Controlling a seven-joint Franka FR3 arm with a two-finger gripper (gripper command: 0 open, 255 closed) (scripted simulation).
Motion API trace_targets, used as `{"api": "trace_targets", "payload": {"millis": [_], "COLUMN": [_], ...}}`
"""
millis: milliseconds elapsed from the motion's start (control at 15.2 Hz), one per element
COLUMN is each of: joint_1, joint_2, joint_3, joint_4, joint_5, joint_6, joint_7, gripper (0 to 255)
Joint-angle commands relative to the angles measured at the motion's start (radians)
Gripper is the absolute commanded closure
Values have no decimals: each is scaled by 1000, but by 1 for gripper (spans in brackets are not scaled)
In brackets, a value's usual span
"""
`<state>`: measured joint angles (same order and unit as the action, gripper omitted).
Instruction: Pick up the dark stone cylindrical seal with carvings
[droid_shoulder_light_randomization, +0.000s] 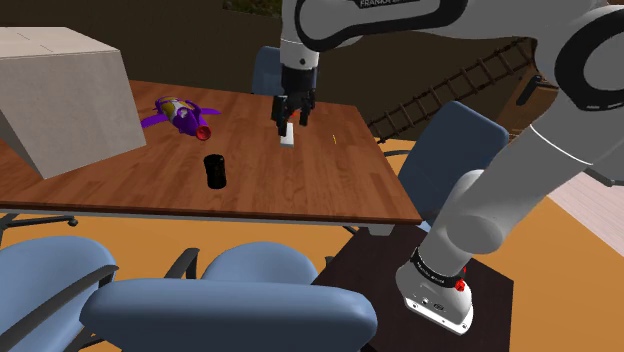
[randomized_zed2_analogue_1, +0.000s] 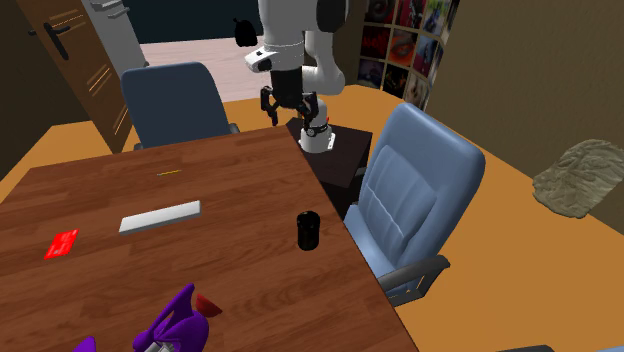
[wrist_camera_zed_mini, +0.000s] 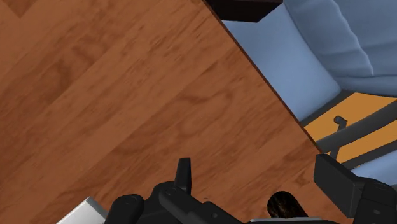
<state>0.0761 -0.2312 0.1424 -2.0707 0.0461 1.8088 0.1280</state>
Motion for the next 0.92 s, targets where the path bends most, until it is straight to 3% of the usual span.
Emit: {"api": "trace_targets", "payload": {"millis": [0,462,858], "joint_1": [5,35,80], "joint_2": [62,328,575], "joint_3": [14,54,64], "joint_4": [38,251,502], "joint_5": [-6,-54,-107], "joint_6": [24,69,55], "joint_7": [25,119,189], "gripper": [0,0,0]}}
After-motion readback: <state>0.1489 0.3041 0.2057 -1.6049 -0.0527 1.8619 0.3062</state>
